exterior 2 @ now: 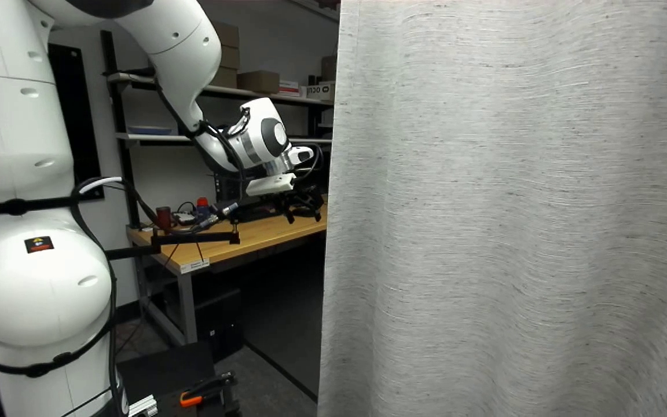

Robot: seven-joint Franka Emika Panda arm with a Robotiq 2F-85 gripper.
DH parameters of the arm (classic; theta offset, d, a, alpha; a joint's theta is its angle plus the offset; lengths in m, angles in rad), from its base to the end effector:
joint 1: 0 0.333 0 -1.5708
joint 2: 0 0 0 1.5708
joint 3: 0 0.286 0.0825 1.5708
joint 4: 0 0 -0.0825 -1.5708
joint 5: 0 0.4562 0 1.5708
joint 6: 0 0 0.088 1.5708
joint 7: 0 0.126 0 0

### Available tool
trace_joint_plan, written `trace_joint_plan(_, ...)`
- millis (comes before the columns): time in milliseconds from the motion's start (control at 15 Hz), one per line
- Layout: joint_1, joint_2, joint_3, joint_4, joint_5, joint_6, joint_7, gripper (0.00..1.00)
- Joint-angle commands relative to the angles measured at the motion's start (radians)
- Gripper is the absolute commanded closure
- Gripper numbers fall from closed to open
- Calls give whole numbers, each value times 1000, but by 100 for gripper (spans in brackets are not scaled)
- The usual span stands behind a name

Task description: Slide the curtain to the left

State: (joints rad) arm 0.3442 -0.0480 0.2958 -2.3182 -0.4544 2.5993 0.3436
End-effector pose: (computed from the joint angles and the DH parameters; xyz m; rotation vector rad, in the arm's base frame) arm 0.4742 0.3579 0.2992 2.7971 0.9451 0.6382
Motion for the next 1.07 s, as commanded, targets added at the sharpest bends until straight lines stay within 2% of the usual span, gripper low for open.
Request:
trace_joint_plan(0, -51, -125, -6, -119, 23, 81, 61, 0)
trace_joint_plan(267, -113, -214, -5, -197, 33, 130, 104, 0)
trace_joint_plan(467, -144, -262, -18, -235, 100, 144, 79, 0)
trace_joint_plan(733, -179, -302, -36, -252, 185, 146, 59, 0)
trace_joint_plan(1000, -209, -326, -31, -262, 214, 143, 58, 0)
